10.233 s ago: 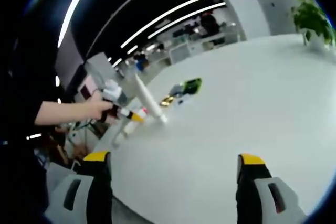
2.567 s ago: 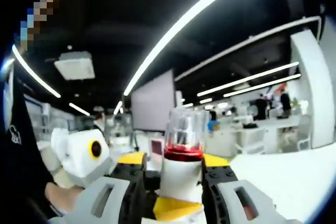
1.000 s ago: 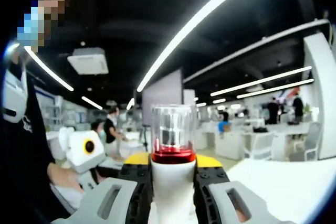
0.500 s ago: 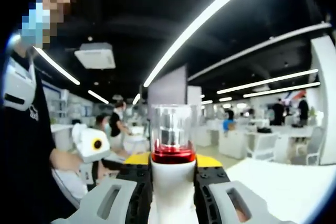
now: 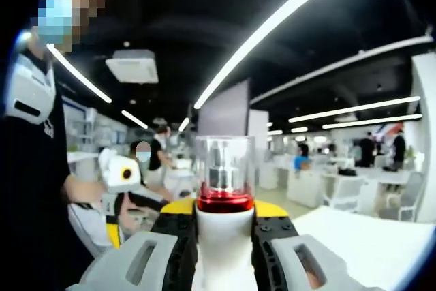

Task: Arrange the skincare products in the storage area until every visible bottle or jar stands upright without overlapping.

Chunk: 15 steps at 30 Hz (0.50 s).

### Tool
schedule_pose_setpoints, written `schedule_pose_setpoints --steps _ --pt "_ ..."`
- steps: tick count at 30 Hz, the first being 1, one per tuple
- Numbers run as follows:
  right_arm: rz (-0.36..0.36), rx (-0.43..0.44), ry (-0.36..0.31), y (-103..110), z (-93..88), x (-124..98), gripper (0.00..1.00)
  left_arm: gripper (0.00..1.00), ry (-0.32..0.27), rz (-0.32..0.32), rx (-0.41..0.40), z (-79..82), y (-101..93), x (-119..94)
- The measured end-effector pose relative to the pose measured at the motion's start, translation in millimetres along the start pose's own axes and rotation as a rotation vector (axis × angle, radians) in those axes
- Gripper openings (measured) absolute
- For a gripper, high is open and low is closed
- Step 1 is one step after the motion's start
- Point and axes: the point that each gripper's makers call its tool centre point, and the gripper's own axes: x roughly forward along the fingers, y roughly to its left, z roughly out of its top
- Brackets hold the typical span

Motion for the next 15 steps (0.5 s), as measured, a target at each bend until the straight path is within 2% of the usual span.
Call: schedule_pose_setpoints --steps 7,10,15 --pt "0.014 0.018 0.024 -7.9 -32.0 -4.9 0.22 0.99 0.027 0.02 -0.037 -24.4 4.7 -5.7" --pt "0.023 0.032 0.026 -17.2 -44.0 -8.3 0.22 0.99 0.084 0.039 -0.024 -39.9 7.6 -10.0" --pt "0.015 0.021 0.043 -28.0 -65.5 -11.0 0.22 0.99 0.089 0.046 -0.063 -52.0 11.2 -14.7"
